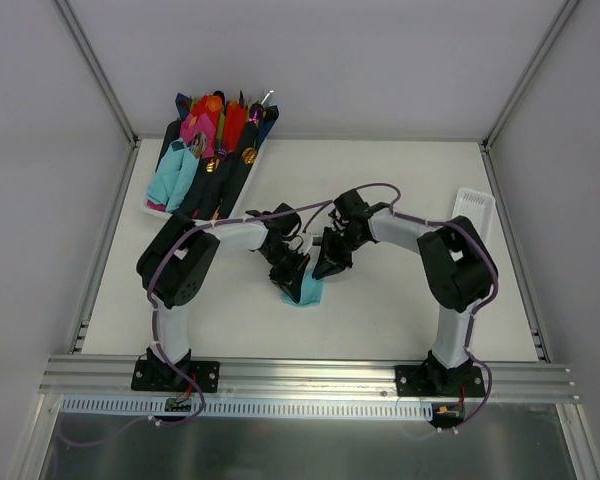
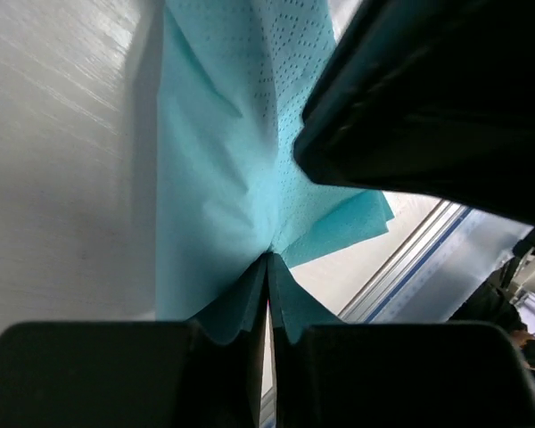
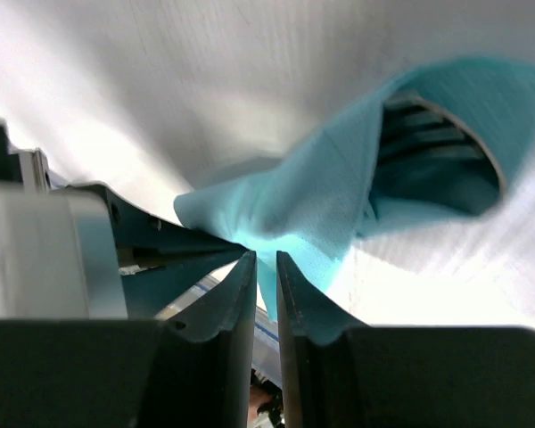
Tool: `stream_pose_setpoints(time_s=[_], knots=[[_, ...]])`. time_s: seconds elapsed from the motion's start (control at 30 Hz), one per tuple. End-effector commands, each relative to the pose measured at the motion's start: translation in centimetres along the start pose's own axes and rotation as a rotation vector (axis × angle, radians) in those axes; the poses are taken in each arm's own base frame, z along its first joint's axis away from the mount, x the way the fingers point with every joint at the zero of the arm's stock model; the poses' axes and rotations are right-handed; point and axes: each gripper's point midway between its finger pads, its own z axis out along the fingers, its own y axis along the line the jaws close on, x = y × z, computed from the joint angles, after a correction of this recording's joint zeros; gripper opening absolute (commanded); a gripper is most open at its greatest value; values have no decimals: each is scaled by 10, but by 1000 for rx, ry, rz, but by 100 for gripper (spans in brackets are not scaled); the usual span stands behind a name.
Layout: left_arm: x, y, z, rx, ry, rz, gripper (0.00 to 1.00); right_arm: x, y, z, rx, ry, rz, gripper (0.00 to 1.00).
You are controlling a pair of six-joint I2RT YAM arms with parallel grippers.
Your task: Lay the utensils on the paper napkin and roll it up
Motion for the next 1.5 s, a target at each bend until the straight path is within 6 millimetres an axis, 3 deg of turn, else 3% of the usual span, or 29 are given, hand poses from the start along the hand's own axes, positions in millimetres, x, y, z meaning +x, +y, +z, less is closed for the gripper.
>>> stream_pose_setpoints(time_s=[0.0,0.17,0.37,0.43,0.6,0.67,0.77,0.93,1.17,1.3,1.47], knots=[[5,35,22,-103,33,-25,2,7,24,-21,-31,-45,-59,18],[0,33,25,-86,33,-51,3,13,16,-2,2,-4,-49,17],[-7,24,17,-58,2,-54,4,18,-16,23,83,43,-12,16],[-8,22,8,-38,-20,-69,9,18,-26,28,106,51,4,15],[-25,5,-45,5,-179,-39,20,18,-39,31,136,55,18,15],[-34,1,-70,5,-257,-19,30,18,-43,32,142,58,21,15],[-46,1,-90,-43,-323,23,39,18,-45,33,146,59,17,15],[-67,7,-85,-59,-313,37,45,17,-46,34,147,62,15,15],[-61,19,-42,-23,-187,-4,54,21,-59,34,168,72,39,15],[-61,24,-30,-20,-156,-26,56,23,-66,33,189,72,57,15],[-60,15,-18,3,-128,-5,56,22,-69,35,199,74,64,13]])
